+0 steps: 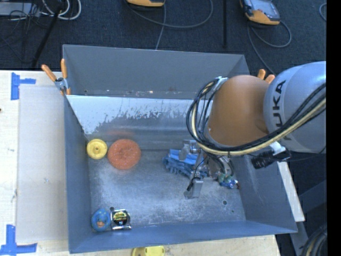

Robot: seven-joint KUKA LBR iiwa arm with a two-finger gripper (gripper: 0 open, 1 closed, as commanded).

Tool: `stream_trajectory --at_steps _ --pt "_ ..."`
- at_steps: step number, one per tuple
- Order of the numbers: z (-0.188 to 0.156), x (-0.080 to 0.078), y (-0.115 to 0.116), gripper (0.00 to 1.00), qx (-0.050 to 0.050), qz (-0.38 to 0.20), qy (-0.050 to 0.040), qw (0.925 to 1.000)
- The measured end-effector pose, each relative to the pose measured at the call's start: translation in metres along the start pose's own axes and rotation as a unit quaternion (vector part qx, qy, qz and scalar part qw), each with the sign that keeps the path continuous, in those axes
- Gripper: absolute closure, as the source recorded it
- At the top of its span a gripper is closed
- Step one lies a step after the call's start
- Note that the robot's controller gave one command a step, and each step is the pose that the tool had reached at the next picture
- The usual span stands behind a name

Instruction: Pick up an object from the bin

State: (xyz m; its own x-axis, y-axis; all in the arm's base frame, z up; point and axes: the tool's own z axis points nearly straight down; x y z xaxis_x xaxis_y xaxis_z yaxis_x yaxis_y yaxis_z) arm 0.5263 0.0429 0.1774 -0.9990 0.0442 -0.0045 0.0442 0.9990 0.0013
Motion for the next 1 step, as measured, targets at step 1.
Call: stream_trajectory --at_steps 1 --pt "0.0314 -0.0194 -0.0151 0.00 0.001 0.016 0.0033 0.9999"
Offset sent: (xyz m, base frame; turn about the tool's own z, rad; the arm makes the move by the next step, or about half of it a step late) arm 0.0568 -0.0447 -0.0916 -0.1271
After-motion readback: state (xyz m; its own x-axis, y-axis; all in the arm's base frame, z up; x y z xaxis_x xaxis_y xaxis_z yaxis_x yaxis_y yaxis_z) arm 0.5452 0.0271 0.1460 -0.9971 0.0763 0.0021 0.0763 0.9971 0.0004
